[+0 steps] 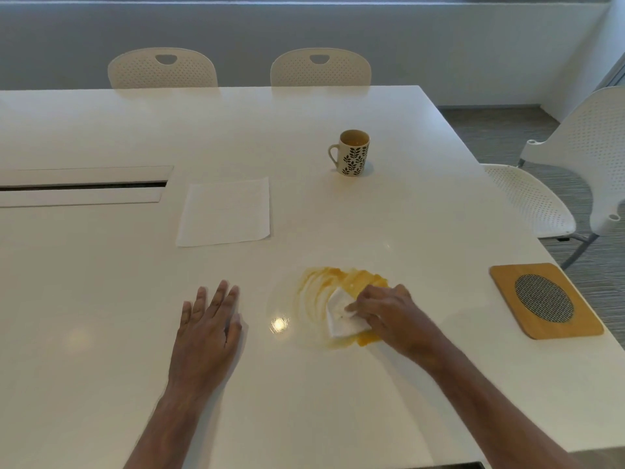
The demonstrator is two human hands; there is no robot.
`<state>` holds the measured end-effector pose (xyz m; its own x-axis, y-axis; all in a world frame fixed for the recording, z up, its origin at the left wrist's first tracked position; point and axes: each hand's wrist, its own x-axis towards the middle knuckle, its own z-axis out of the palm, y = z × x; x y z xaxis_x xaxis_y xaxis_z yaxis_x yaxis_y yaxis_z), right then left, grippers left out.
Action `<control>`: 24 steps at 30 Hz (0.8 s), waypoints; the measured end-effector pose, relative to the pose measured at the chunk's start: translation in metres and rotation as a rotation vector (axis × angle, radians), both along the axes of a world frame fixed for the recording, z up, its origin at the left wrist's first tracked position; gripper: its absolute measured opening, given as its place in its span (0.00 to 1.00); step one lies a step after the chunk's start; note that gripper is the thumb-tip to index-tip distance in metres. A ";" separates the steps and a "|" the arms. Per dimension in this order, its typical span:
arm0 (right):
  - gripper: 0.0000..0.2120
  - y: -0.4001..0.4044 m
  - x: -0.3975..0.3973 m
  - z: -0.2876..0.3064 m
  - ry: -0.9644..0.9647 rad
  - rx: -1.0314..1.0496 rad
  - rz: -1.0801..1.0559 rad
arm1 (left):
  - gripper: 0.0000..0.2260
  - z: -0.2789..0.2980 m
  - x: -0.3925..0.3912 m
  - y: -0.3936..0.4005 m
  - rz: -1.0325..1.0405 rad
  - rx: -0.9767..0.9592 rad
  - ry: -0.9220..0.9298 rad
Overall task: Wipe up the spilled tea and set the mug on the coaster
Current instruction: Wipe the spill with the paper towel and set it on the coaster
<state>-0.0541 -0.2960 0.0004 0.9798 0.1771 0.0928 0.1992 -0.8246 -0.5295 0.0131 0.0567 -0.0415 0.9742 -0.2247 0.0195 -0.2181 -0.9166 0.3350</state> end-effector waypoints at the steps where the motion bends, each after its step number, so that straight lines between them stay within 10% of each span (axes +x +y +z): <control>1: 0.10 0.001 -0.007 0.000 -0.002 -0.009 0.053 | 0.30 0.000 0.000 0.000 0.000 -0.001 0.001; 13: 0.13 -0.063 -0.007 0.000 -0.054 -0.014 -0.299 | 0.31 -0.002 -0.001 -0.014 0.030 -0.007 0.013; 24: 0.14 -0.084 -0.039 0.007 0.173 0.041 0.038 | 0.32 -0.003 -0.001 -0.014 0.027 0.018 -0.022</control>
